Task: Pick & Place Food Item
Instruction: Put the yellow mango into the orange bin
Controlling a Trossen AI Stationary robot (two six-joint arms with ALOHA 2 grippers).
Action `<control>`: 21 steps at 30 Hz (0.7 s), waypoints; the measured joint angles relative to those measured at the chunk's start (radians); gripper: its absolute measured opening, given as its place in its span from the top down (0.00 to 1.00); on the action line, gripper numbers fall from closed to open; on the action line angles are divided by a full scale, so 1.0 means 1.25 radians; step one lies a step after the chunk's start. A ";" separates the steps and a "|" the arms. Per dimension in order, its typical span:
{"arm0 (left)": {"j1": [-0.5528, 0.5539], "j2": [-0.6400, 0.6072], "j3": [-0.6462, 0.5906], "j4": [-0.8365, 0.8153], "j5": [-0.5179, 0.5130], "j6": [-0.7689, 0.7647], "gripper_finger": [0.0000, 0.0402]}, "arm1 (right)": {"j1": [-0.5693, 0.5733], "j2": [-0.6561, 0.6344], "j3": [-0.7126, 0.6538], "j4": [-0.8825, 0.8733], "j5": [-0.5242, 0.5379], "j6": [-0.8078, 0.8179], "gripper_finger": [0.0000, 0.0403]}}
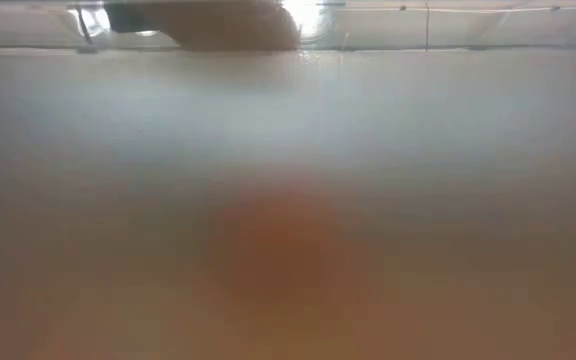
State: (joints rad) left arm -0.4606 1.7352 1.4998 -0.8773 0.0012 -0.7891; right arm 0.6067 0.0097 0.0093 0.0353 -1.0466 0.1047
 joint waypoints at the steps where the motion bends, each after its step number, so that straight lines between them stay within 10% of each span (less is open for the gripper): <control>1: -0.009 0.010 0.000 0.015 0.003 -0.006 0.62 | 0.000 0.000 0.000 0.000 0.000 0.000 0.98; 21: -0.055 0.200 0.000 0.205 0.078 -0.111 0.54 | 0.000 0.000 0.000 0.000 0.000 0.000 0.98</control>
State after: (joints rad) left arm -0.5291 1.9850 1.4994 -0.6205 0.0984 -0.9280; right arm 0.6066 0.0093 0.0092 0.0357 -1.0463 0.1043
